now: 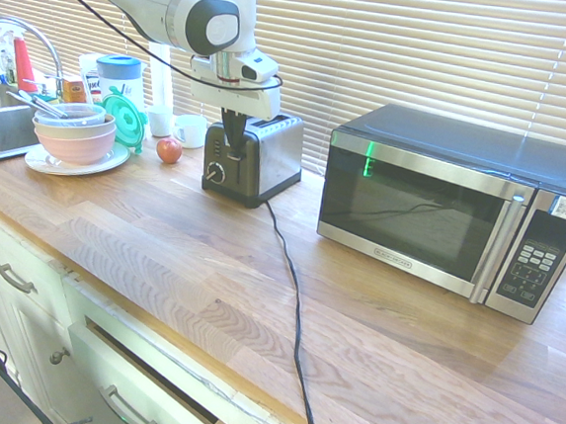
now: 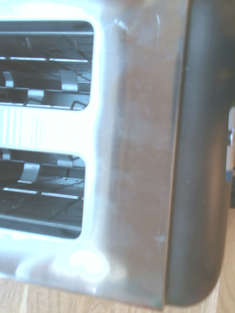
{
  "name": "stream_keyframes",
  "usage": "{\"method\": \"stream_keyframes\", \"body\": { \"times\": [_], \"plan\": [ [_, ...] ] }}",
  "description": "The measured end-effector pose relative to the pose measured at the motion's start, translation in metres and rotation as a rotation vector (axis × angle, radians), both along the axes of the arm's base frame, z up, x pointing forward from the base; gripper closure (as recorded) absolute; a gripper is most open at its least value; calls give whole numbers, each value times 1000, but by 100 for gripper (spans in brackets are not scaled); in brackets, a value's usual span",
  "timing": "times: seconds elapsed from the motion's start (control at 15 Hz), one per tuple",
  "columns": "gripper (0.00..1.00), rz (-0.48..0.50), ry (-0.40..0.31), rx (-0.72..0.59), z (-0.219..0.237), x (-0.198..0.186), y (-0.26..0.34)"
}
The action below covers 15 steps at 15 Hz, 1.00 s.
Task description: Press the toaster
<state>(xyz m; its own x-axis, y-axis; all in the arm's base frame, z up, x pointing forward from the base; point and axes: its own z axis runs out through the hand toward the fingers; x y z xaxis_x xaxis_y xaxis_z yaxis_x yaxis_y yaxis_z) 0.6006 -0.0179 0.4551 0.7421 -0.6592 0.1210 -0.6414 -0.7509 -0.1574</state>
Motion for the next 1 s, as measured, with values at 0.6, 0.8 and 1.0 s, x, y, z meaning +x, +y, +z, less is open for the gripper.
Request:
{"method": "stream_keyframes", "body": {
  "times": [0.6, 0.8, 1.0],
  "plan": [
    [100, 4, 13, -2, -21, 1, 2],
    [100, 4, 27, -2, -41, 5, 2],
    [100, 0, 22, -3, -45, 6, 1]
  ]
}}
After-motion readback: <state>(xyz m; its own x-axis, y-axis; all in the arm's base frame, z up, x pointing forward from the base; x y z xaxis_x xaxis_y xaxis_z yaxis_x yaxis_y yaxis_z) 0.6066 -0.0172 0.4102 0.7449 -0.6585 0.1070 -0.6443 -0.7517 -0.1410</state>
